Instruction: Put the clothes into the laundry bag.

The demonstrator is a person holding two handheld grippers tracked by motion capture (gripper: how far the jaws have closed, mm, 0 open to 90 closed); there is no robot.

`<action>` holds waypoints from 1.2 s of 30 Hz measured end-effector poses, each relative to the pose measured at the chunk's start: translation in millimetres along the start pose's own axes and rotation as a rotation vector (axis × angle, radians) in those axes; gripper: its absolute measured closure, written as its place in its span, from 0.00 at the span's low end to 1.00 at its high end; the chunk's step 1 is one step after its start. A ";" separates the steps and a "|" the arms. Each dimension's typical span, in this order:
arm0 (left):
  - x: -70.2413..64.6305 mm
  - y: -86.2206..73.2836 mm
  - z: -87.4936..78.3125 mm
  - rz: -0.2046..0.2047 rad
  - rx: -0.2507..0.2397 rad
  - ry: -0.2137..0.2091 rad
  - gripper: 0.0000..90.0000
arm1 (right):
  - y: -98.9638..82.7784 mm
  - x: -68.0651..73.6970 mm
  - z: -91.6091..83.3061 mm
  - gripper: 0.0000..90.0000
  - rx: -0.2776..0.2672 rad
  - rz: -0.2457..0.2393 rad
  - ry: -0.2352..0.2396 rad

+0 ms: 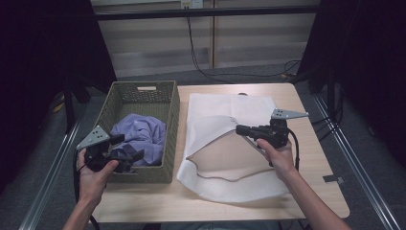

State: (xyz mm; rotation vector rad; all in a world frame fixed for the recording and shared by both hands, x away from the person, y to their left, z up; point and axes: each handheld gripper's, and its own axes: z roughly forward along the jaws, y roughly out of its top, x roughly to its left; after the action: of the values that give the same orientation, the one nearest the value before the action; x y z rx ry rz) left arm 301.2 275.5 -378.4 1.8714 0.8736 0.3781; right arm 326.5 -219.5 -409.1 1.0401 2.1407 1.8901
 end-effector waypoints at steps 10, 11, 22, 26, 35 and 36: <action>23.0 15.8 18.6 0.058 0.092 0.029 0.05 | -0.1 -0.1 -0.1 0.99 0.003 0.006 0.001; 25.9 16.3 21.6 0.049 0.105 0.046 0.05 | -0.1 0.0 0.0 0.99 0.004 0.004 0.003; 45.7 20.7 52.2 0.035 0.248 0.025 0.12 | -3.4 -1.0 3.7 0.99 0.030 0.005 0.011; 50.0 22.6 65.5 0.041 0.308 0.026 0.11 | -3.8 -1.6 4.8 0.99 0.034 0.004 0.015; 62.4 12.7 98.1 0.043 0.482 0.058 0.09 | -5.1 -2.5 5.2 0.99 0.044 0.011 0.008; 64.9 11.9 100.4 0.035 0.499 0.056 0.09 | -5.4 -2.7 5.6 0.99 0.046 0.012 0.011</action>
State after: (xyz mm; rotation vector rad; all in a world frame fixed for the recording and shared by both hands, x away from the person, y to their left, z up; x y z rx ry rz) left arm 411.1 253.0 -421.3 2.3435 1.0423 0.2469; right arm 329.0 -216.3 -416.2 1.0563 2.1988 1.8639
